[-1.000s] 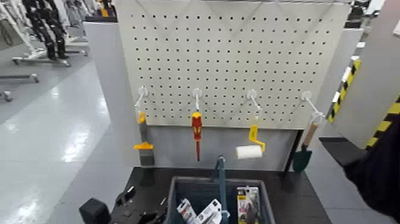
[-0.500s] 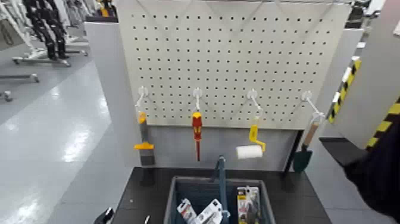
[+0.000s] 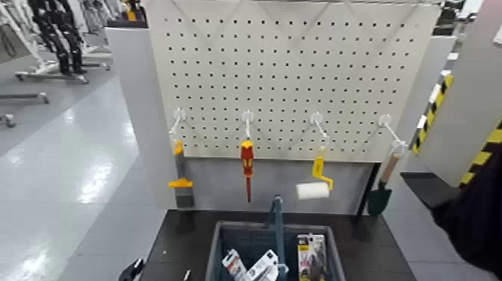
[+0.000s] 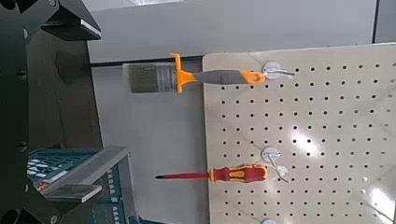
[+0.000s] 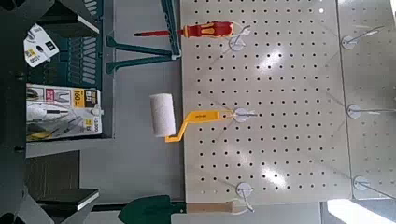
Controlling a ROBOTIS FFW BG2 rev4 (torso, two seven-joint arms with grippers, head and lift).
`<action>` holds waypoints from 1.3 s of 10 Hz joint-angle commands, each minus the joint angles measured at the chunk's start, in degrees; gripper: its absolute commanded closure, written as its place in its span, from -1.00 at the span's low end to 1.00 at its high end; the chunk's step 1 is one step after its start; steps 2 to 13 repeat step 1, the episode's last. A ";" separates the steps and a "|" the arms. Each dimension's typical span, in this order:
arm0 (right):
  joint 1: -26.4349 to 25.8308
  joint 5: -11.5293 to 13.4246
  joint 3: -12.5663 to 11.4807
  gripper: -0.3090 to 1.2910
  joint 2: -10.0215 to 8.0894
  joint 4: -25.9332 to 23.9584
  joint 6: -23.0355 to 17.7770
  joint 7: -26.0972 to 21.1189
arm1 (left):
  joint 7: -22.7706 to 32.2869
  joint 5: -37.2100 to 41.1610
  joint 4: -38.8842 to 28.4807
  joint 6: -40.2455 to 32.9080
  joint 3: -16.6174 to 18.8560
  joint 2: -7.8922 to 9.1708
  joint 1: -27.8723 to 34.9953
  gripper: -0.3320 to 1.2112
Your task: Put the blue scissors into the crate.
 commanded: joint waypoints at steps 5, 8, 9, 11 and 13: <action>0.05 0.62 0.35 -0.44 -0.17 -0.75 1.49 -1.39 | -0.25 0.00 -0.05 0.22 -0.28 0.39 -0.15 -0.38; 0.05 0.62 0.35 -0.44 -0.17 -0.75 1.49 -1.39 | -0.25 0.00 -0.05 0.22 -0.28 0.39 -0.15 -0.38; 0.05 0.62 0.35 -0.44 -0.17 -0.75 1.49 -1.39 | -0.25 0.00 -0.05 0.22 -0.28 0.39 -0.15 -0.38; 0.05 0.62 0.35 -0.44 -0.17 -0.75 1.49 -1.39 | -0.25 0.00 -0.05 0.22 -0.28 0.39 -0.15 -0.38; 0.05 0.62 0.35 -0.44 -0.17 -0.75 1.49 -1.39 | -0.25 0.00 -0.05 0.22 -0.28 0.39 -0.15 -0.38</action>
